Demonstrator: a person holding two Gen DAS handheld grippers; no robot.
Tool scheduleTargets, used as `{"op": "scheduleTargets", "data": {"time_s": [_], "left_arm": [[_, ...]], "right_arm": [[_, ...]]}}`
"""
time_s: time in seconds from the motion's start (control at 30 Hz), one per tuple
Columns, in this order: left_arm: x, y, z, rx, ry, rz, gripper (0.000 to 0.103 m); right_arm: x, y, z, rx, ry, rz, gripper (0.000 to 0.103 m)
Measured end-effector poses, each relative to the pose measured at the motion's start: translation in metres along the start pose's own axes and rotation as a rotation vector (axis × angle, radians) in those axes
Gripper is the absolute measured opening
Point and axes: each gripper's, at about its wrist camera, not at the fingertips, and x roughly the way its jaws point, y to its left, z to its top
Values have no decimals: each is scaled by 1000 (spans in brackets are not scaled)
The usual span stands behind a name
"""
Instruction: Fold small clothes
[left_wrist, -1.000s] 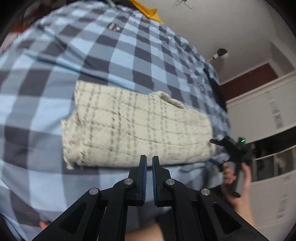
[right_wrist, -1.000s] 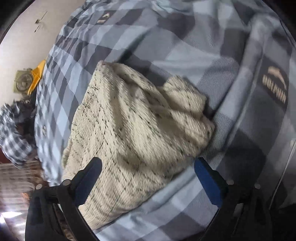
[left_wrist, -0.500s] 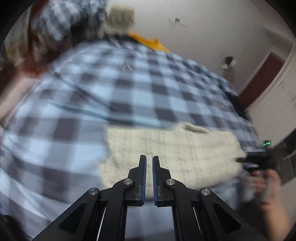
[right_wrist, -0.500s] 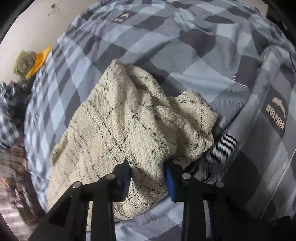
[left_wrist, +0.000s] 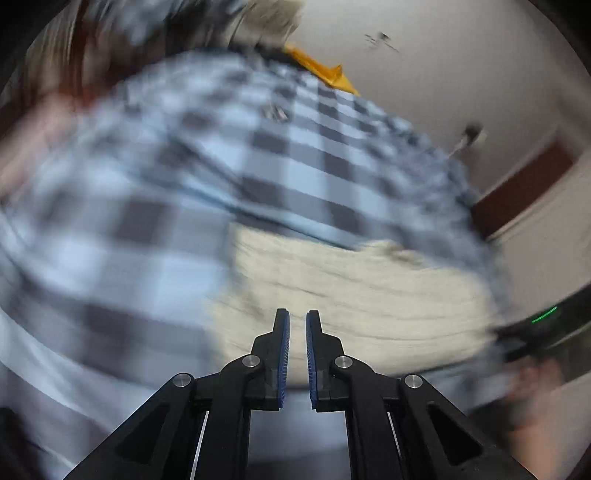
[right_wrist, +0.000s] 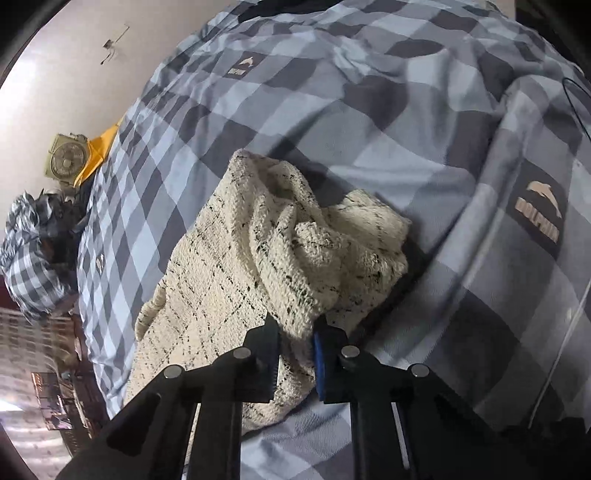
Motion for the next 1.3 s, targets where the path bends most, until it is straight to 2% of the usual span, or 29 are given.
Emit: {"op": "scheduleTargets", "data": {"time_s": [0.03,0.07,0.1,0.13,0.17,0.2,0.23,0.27,0.3,0.33,0.37,0.4,0.43,0.47,0.53,0.6,0.7,0.77,0.83,0.9,0.97,1.03,1.1,1.23,1.3], "left_arm": [[2,14,2,-115,31,-141,6],[4,24,2,-213,55,-226,8],[5,28,3,-223,57,-180,8],[2,20,3,-129,36,-39,8],[3,10,3,-34,23,44,9],[4,13,2,-63,44,-22,9],[8,23,2,-172,85,-171,9],[12,29,2,-252,113,-246,17],[10,24,3,-208,100,-172,37],[7,14,4,-112,67,-48,64],[8,4,5,-34,43,10,96],[14,2,5,-39,69,-43,103],[20,3,6,-74,96,-118,103],[25,1,5,-77,115,-128,103],[31,-11,1,34,95,-7,103],[37,-13,-1,56,118,36,103],[33,-1,4,-45,115,-16,103],[18,11,7,-123,75,-46,103],[6,24,11,-187,22,-28,103],[0,26,10,-194,4,11,103],[10,20,11,-156,28,31,103],[19,8,10,-97,83,11,103],[17,3,13,-82,73,45,103],[-11,26,27,-149,-69,218,103],[-28,46,33,-201,-121,284,103]], "right_arm": [[-3,3,-1,-11,-10,-10,11],[-6,6,-2,-28,-22,-21,10],[-10,10,-4,-49,-36,-37,10],[-12,11,-5,-58,-42,-46,10],[-17,11,-6,-60,-49,-48,10],[-20,7,-6,-49,-47,-41,10],[-23,0,-5,-15,-36,-23,9],[-24,-12,-3,37,-5,7,9],[-25,-22,0,80,16,30,9],[-25,-30,2,113,37,43,9],[-27,-38,5,135,44,43,9],[-30,-38,7,128,35,27,9],[-33,-36,8,113,22,12,9],[-37,-32,8,92,2,-1,9],[-44,-17,5,33,-36,-20,9],[-58,10,-1,-87,-114,-46,9],[-81,65,-22,-288,-273,-92,8],[-93,103,-42,-406,-361,-110,8],[-102,146,-70,-546,-453,-116,8],[-105,184,-102,-687,-524,-109,8],[-103,207,-128,-786,-562,-95,9],[-97,225,-150,-862,-574,-69,9],[-87,242,-171,-939,-565,-43,9],[-64,259,-214,-1112,-528,8,9],[-48,261,-236,-1198,-474,58,9]]}}
